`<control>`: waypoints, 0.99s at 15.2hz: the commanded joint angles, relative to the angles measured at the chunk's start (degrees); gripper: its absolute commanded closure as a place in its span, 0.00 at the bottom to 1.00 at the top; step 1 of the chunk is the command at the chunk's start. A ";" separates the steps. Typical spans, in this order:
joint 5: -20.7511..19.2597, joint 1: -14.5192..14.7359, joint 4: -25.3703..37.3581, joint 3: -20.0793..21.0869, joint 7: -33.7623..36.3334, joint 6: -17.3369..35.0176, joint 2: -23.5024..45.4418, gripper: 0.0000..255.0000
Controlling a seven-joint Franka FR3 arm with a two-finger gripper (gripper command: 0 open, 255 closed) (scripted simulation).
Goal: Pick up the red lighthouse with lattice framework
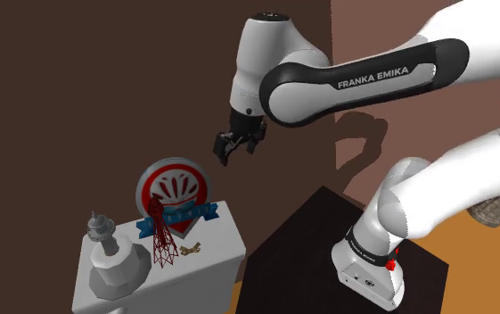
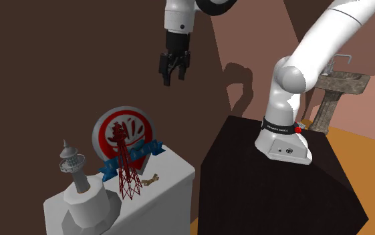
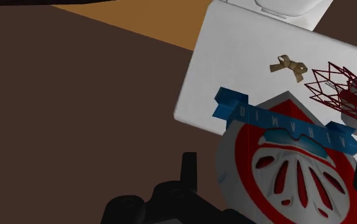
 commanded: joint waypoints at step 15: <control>-22.26 -2.43 18.87 16.38 33.12 17.39 32.66 0.00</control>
